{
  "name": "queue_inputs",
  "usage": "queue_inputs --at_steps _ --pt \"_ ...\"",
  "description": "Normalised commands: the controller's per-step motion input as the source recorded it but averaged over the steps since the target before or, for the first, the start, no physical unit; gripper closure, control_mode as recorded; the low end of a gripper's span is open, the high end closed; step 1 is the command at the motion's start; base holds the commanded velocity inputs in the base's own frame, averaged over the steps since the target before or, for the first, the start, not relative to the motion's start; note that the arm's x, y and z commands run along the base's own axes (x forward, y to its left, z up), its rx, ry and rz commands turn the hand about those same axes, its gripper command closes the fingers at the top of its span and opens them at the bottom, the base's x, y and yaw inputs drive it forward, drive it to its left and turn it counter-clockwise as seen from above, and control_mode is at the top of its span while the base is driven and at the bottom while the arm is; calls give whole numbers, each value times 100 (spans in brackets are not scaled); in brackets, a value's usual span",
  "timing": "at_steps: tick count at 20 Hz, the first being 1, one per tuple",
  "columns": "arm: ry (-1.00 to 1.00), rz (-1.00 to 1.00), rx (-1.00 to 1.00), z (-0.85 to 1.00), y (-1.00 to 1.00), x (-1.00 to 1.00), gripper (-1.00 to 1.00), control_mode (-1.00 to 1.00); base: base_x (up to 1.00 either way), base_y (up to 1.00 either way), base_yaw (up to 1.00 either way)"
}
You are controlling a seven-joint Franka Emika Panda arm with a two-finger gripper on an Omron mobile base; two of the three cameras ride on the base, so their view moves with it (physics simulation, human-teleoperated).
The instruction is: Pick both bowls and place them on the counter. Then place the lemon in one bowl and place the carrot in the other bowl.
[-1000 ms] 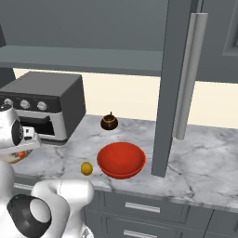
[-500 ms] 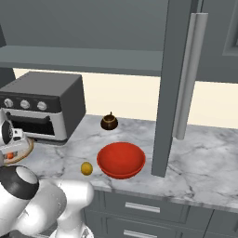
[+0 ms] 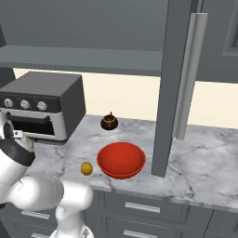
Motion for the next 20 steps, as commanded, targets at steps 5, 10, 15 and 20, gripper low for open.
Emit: queue_inputs --at_steps 5,10,15,20 --pt "9 0 -2 -12 26 30 100 -100 0 0 0" --pt "3 0 -1 -32 31 1 -100 -100 0 0 0" --pt "0 0 0 -3 15 6 -100 -100 0 0 0" --pt "-3 -9 0 36 -28 -17 -100 -100 0 0 0"
